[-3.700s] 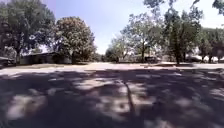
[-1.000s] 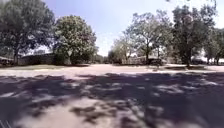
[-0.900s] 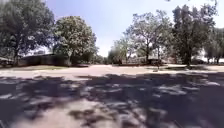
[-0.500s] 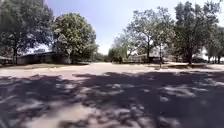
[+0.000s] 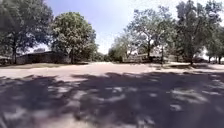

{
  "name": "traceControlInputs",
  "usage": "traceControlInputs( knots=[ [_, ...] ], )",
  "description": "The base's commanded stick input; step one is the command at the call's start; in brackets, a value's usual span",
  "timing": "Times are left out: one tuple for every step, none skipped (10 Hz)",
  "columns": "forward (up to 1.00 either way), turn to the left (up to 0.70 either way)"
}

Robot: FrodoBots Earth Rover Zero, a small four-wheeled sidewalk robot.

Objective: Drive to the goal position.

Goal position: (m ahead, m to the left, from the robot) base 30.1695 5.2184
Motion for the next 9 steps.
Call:
traceControlInputs(
  knots=[
    [0.70, -0.33],
    [0.70, -0.28],
    [0.70, 0.00],
    [0.70, 0.00],
    [0.70, 0.00],
    [0.70, 0.00],
    [0.70, 0.00],
    [0.70, 0.00],
    [0.70, 0.00]
  ],
)
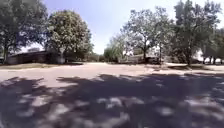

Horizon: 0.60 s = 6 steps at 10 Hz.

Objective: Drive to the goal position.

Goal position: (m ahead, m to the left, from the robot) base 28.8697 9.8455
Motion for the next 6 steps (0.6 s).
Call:
traceControlInputs(
  knots=[
    [0.70, 0.00],
    [0.70, 0.00],
    [0.70, 0.00],
    [0.70, 0.00],
    [0.70, 0.00],
    [0.70, 0.00]
  ],
)
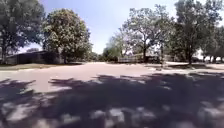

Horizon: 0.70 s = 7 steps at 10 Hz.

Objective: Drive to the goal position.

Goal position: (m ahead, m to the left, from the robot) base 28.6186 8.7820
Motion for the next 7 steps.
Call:
traceControlInputs(
  knots=[
    [0.70, 0.00],
    [0.70, 0.00],
    [0.70, 0.00],
    [0.70, 0.00],
    [0.70, 0.00],
    [0.70, 0.00],
    [0.70, 0.00]
  ],
)
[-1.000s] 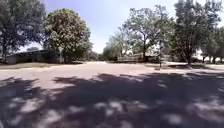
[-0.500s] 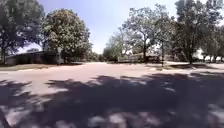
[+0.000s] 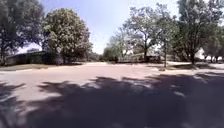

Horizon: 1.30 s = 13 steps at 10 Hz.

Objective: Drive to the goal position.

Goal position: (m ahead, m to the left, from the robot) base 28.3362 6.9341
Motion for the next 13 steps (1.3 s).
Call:
traceControlInputs(
  knots=[
    [0.70, 0.00],
    [0.70, 0.00],
    [0.70, 0.00],
    [0.70, 0.00],
    [0.70, 0.00],
    [0.70, 0.00],
    [0.70, 0.00],
    [0.70, 0.00],
    [0.70, 0.00],
    [0.70, 0.00],
    [0.70, 0.00],
    [0.70, 0.00],
    [0.70, 0.00]
  ],
)
